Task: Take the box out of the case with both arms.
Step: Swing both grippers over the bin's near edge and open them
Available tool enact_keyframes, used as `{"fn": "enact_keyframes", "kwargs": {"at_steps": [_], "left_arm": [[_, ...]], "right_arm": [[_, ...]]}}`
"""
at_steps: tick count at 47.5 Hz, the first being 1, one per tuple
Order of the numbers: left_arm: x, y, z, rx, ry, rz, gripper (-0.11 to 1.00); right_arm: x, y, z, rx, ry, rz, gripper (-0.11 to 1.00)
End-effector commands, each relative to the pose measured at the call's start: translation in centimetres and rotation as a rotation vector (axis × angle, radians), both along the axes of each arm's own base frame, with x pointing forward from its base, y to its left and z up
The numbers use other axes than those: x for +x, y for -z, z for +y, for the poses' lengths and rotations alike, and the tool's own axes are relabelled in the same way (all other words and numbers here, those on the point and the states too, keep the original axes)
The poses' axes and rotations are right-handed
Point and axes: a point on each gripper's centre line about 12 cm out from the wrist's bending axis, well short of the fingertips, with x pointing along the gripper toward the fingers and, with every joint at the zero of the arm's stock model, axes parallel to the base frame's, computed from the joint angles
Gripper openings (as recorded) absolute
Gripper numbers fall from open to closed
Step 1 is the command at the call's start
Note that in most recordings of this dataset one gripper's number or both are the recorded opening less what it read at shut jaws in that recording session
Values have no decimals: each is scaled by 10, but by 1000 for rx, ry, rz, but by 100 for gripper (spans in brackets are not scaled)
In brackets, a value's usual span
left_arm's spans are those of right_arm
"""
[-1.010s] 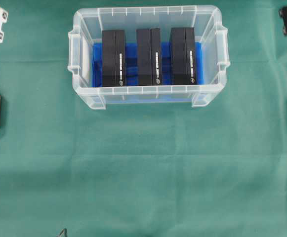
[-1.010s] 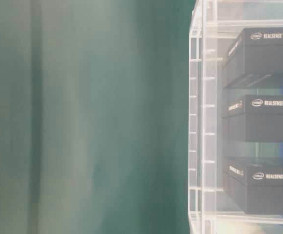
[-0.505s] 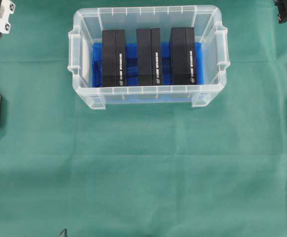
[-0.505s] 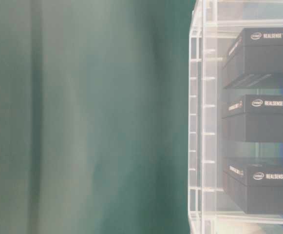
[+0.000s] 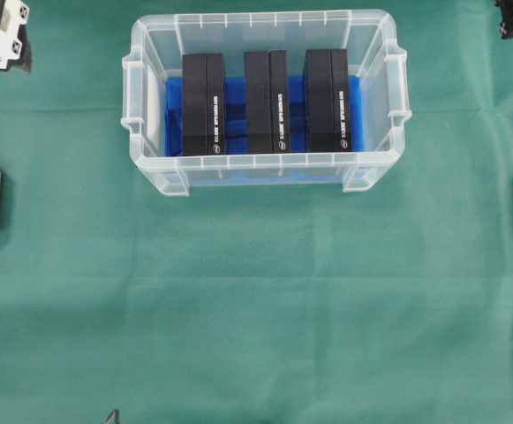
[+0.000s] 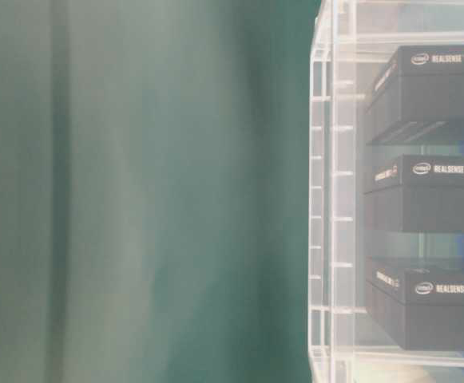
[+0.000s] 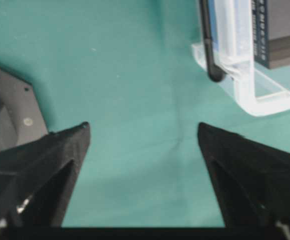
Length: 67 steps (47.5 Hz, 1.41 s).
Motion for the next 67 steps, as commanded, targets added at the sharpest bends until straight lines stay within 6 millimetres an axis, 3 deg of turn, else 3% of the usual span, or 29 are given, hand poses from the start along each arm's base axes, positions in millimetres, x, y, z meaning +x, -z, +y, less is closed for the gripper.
{"fn": "enact_keyframes", "kwargs": {"at_steps": [1, 6, 11, 45, 67], "left_arm": [[1, -2, 1, 1, -9, -8, 87], [3, -1, 1, -7, -28, -5, 86], [4, -1, 2, -4, -43, -3, 86], [18, -4, -2, 5, -55, -63, 86], [72, -11, 9, -21, -39, -6, 86]], "right_arm": [[0, -4, -2, -23, 4, -13, 55], [-1, -3, -3, -28, 8, -6, 85], [-1, -3, -3, -30, 10, -5, 97], [1, -3, -2, -18, 12, -22, 97], [51, 2, -1, -1, 6, -59, 96]]}}
